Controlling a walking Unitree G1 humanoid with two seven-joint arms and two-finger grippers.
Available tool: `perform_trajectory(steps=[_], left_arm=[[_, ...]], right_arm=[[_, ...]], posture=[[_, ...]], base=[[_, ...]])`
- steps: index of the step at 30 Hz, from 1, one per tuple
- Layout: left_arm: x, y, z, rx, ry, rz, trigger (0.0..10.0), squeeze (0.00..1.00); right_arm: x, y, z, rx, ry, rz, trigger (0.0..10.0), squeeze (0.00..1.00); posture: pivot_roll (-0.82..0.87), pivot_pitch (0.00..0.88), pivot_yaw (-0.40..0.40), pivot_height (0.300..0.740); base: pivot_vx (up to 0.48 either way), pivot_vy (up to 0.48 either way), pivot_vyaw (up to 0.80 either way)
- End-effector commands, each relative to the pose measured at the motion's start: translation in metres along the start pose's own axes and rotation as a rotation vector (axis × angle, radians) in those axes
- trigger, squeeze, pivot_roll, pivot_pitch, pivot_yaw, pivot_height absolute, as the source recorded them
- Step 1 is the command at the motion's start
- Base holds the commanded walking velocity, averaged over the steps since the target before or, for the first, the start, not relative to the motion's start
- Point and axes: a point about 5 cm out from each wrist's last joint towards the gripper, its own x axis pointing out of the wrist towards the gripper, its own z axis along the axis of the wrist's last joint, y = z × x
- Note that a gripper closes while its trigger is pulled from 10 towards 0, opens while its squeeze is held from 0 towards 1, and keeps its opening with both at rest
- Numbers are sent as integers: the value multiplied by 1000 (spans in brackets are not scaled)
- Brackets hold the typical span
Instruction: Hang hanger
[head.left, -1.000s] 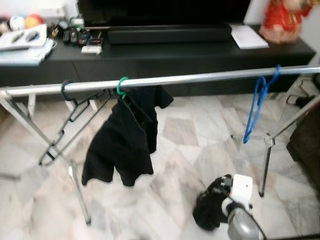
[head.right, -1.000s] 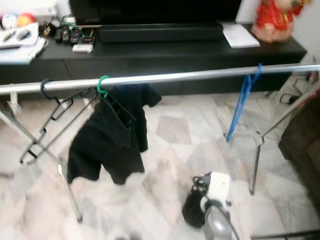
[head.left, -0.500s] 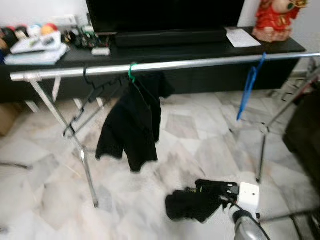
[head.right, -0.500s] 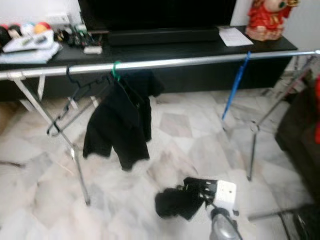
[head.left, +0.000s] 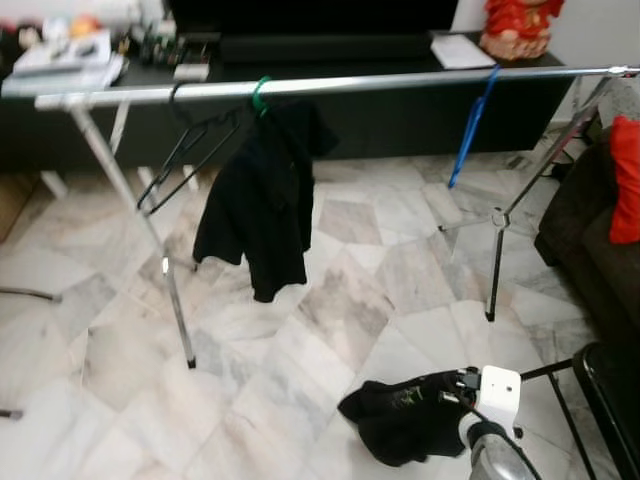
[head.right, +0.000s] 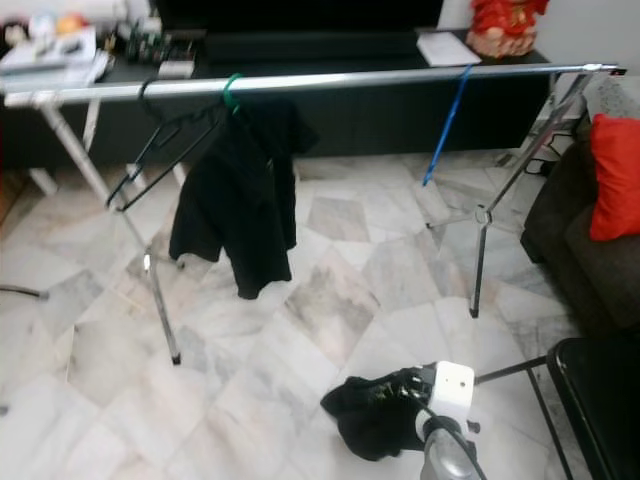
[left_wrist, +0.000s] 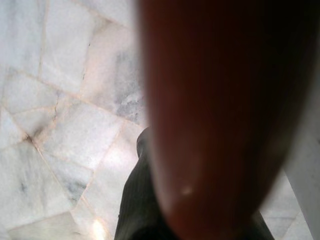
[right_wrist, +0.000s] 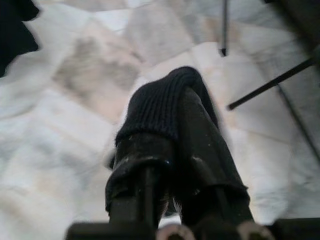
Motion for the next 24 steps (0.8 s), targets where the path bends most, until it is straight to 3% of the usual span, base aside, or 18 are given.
perform_trajectory(steps=[1, 8, 12, 24], left_arm=[[-2, -6, -11, -1, 41, -11, 10000, 0], [2, -17, 9, 1, 9, -18, 10000, 0], [4, -32, 24, 1, -5, -28, 10000, 0], [4, -32, 24, 1, -5, -28, 10000, 0]], right_arm=[[1, -4, 3, -4, -10, -8, 10000, 0], [5, -1, 11, 0, -33, 1, 10000, 0], [6, 0, 13, 1, -38, 6, 10000, 0], [6, 0, 13, 1, -38, 6, 10000, 0]], posture=[[-25, 189, -23, 740], [-23, 191, -25, 740], [-22, 192, -25, 740], [-22, 192, -25, 740]], base=[[-337, 0, 0], [-334, 0, 0], [-333, 0, 0], [-337, 0, 0]])
